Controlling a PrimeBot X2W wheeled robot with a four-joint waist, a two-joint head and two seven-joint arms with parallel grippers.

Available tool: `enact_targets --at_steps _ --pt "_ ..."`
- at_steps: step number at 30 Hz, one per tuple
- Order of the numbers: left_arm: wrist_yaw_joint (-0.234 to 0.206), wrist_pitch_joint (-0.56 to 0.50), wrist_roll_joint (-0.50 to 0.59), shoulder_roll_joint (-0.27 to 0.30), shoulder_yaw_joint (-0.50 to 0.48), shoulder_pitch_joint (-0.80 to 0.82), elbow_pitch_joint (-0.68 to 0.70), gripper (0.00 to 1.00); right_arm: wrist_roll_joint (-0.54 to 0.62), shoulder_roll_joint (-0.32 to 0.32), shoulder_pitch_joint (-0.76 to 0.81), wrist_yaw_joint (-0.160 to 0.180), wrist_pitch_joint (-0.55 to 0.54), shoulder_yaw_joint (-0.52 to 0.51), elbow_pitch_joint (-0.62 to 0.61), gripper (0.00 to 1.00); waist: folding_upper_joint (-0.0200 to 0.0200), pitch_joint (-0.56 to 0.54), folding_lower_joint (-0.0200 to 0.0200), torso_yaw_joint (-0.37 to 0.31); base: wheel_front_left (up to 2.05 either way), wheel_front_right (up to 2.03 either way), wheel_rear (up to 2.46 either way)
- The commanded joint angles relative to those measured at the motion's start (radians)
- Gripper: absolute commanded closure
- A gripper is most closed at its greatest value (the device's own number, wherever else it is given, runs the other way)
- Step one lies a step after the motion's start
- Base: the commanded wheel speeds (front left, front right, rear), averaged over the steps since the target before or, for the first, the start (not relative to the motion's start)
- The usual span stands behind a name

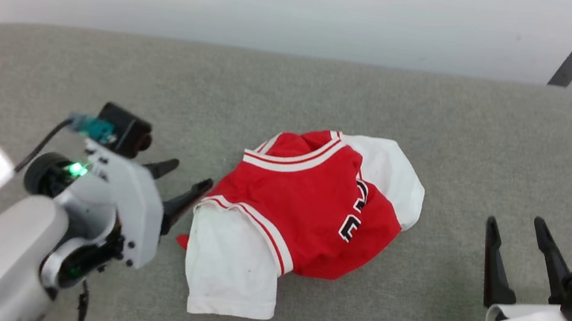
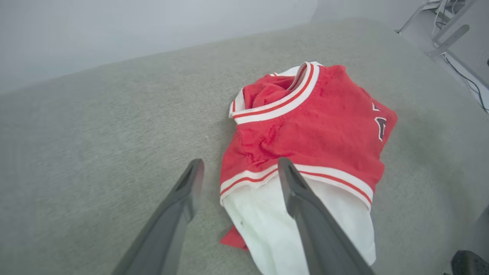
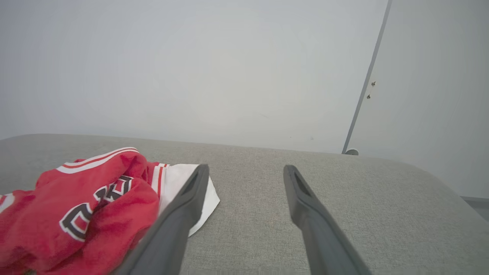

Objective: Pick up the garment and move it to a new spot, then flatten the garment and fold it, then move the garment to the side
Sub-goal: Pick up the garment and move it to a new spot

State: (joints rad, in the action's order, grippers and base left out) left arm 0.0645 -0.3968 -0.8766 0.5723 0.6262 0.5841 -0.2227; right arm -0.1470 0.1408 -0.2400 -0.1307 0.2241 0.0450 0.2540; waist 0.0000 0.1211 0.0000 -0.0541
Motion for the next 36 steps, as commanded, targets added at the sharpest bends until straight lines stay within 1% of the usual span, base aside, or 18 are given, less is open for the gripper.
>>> enact_targets --at_steps 1,3,9,13,15,16,20,23,26,29,31,36 --pt "-0.006 0.058 0.021 0.013 -0.016 -0.039 0.016 0.0 0.002 0.003 0.024 0.0 -0.001 0.004 -0.002 0.0 0.0 -0.047 0.0 0.019 0.0 0.0 0.0" --pt "-0.018 0.129 0.026 0.018 -0.037 -0.081 0.034 0.0 0.001 0.002 0.039 0.0 -0.002 -0.002 -0.002 0.0 0.0 -0.069 0.0 0.026 0.0 0.0 0.0" --pt "-0.052 0.352 0.054 0.055 -0.115 -0.202 0.063 0.0 0.004 0.01 0.077 0.0 -0.005 -0.004 -0.006 0.0 0.0 -0.119 0.0 0.039 0.0 0.0 0.0" --pt "-0.095 0.511 0.076 0.073 -0.174 -0.291 0.077 0.0 0.011 0.014 0.095 0.0 -0.006 -0.007 -0.014 0.0 0.0 -0.134 0.0 0.045 0.0 0.0 0.0" --pt "-0.105 0.578 0.074 0.069 -0.198 -0.334 0.084 0.0 0.009 0.013 0.106 0.0 -0.008 -0.014 -0.016 0.0 0.0 -0.141 0.0 0.051 0.0 0.0 0.0" --pt "-0.105 0.578 0.074 0.069 -0.198 -0.334 0.084 0.0 0.009 0.013 0.106 0.0 -0.008 -0.014 -0.016 0.0 0.0 -0.141 0.0 0.051 0.0 0.0 0.0" --pt "-0.133 0.64 0.076 0.07 -0.248 -0.413 0.09 0.0 0.006 0.012 0.128 0.0 -0.01 -0.026 -0.017 0.0 0.0 -0.156 0.0 0.063 0.0 0.0 0.0" --pt "-0.135 0.654 0.085 0.063 -0.286 -0.463 0.097 0.0 0.008 0.012 0.146 0.0 -0.008 -0.044 -0.019 0.0 0.0 -0.167 0.0 0.079 0.0 0.0 0.0" --pt "-0.125 0.661 0.099 0.053 -0.326 -0.506 0.098 0.0 0.012 0.008 0.163 0.0 -0.006 -0.062 -0.023 0.0 0.0 -0.176 0.0 0.094 0.0 0.0 0.0" --pt "-0.115 0.662 0.123 0.026 -0.388 -0.54 0.108 0.0 0.016 0.002 0.181 0.0 -0.004 -0.08 -0.025 0.0 0.0 -0.186 0.0 0.11 0.0 0.0 0.0" --pt "-0.106 0.661 0.143 0.001 -0.426 -0.569 0.11 0.0 0.018 -0.001 0.192 0.0 -0.003 -0.09 -0.026 0.0 0.0 -0.193 0.0 0.119 0.0 0.0 0.0" --pt "-0.065 0.661 0.214 -0.057 -0.515 -0.621 0.125 0.0 0.021 -0.012 0.217 0.0 -0.006 -0.107 -0.032 0.0 0.0 -0.206 0.0 0.136 0.0 0.0 0.0"
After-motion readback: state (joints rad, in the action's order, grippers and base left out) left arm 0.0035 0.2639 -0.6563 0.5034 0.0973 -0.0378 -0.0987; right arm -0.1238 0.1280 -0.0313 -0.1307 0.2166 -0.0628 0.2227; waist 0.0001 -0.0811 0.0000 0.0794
